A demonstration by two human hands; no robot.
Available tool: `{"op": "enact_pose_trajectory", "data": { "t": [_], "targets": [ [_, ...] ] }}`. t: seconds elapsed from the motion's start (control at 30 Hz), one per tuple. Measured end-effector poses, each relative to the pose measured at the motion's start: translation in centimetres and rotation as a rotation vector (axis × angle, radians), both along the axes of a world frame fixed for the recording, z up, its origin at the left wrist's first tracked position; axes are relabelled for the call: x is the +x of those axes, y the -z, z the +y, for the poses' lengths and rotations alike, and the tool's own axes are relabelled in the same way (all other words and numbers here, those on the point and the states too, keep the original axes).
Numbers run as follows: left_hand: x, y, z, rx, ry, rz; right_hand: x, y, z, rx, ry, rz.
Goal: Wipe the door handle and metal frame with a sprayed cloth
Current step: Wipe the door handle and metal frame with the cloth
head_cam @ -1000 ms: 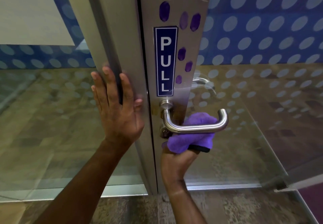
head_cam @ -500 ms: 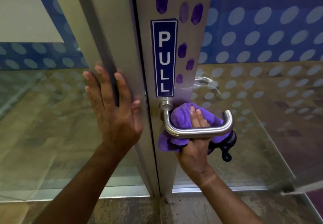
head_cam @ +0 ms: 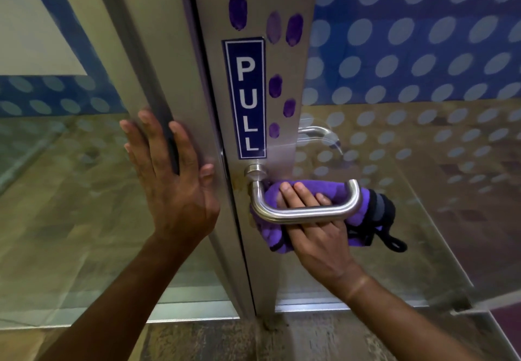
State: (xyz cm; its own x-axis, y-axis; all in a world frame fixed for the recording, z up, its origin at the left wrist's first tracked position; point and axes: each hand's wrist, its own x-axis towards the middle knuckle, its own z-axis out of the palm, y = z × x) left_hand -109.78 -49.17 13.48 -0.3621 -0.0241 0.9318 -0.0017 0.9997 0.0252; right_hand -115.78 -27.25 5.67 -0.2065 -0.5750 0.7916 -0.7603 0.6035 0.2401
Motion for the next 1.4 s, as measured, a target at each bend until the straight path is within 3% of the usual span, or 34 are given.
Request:
{"op": "enact_pose_trajectory", "data": {
  "t": [0.27, 0.47, 0.73, 0.93, 1.17, 1.23, 1.4],
  "targets": [
    [0.0, 0.2, -0.1, 0.029, 0.011, -0.011, 0.0, -0.2, -2.3, -0.209, 0.031, -0.095],
    [0.1, 0.4, -0.4, -0.011, -0.015, -0.009, 0.1, 1.3, -0.7, -0.078, 0.007, -0.025],
    [-0.1, 0.6, -0.5, 0.014, -0.009, -0.004, 0.7, 0.1, -3.6, -0.427, 0.030, -0.220],
    [0.0, 0.5, -0.3, 0.020, 0.005, 0.003, 0.7, 1.8, -1.4, -0.187, 0.110, -0.129],
    [0.1, 0.6, -0.4, 0.021, 0.008, -0.003, 0.8, 0.3, -4.5, -0.540, 0.036, -0.262],
    [-0.1, 0.6, -0.4, 0.025, 0.003, 0.002, 0.7, 0.2, -4.4, -0.526, 0.033, -0.242],
    [0.1, 0.5, -0.2, 0.031, 0.011, -0.005, 0.5, 1.1, -1.7, -0.225, 0.074, -0.120]
  ]
}}
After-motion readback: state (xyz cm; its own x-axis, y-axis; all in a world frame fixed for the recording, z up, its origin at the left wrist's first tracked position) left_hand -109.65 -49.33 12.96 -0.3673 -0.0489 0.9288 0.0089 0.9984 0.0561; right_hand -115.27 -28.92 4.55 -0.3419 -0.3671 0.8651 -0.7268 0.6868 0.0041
